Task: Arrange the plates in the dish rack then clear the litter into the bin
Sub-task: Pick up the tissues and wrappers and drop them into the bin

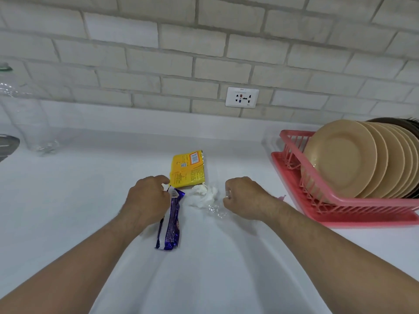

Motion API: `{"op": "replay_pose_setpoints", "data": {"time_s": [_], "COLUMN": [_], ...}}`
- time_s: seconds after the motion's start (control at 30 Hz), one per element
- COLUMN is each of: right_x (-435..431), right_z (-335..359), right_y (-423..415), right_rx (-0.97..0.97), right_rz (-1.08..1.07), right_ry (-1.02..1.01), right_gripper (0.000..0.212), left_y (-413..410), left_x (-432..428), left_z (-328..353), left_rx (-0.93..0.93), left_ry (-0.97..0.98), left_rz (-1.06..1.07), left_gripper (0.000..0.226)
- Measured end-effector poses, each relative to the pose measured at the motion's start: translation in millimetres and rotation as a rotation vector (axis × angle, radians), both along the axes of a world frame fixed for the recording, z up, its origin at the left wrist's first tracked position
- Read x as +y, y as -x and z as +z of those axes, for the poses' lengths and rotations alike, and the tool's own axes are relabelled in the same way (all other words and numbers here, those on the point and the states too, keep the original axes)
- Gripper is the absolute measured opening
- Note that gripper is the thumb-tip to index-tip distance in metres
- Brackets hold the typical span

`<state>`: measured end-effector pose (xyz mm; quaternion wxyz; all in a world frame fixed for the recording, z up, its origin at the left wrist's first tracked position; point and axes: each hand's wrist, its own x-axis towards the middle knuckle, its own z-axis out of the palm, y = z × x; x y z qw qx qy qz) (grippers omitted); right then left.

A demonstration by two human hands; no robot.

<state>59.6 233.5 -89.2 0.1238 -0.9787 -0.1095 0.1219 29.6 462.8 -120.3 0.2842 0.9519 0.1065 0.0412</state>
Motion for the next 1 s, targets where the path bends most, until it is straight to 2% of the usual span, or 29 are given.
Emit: {"op": "replay_pose_setpoints", "data": {"time_s": [0.1,0.23,0.37,0.5,0.57,0.67,0.73,0.83,1.0], "right_x": [1.8,8.8,17.4,33.7,39.3,41.0,37.9,28.2,0.0], "right_z": [-5.5,-10.0,-12.5,-25.0,-34.1,-39.1,-38.2,-38.0,-32.3], "right_y": [-5.0,-8.7,-9.9,-13.5,-13.2,-9.6,-6.3,0.8,15.3], "right_rx": [0.101,0.032,-0.011,-0.049,-0.052,-0.056,-0.049,-0.035,-0.045], "right_rz": [0.012,0.006,0.007,-0.002,-0.011,-0.003,0.004,0.003,-0.013], "right_ry": [-0.042,0.007,0.103,0.156,0.154,0.118,0.111,0.082,0.006], "right_gripper": [0.050,0.051,0.072,0.062,0.049,0.026,0.019,0.019,0.027], "left_y": [-2.2,-1.7,-1.9,1.6,0.6,-0.2,1.8,7.6,15.7], "left_x": [0.8,-1.9,0.2,-2.0,-5.5,-10.5,-14.0,-15.5,-23.3], "left_z": [-9.5,-17.7,-14.0,-5.4,-5.4,-13.0,-19.0,-23.5,-16.5], "left_rx": [0.074,0.110,0.067,0.112,0.173,0.233,0.245,0.231,0.137], "left_ry": [-0.049,-0.149,-0.143,-0.125,-0.164,-0.208,-0.207,-0.138,-0.108], "left_rz": [0.025,0.025,0.049,0.088,0.071,0.026,-0.008,-0.026,-0.054], "left_gripper": [0.035,0.026,0.029,0.055,0.058,0.042,0.025,0.012,0.015]}}
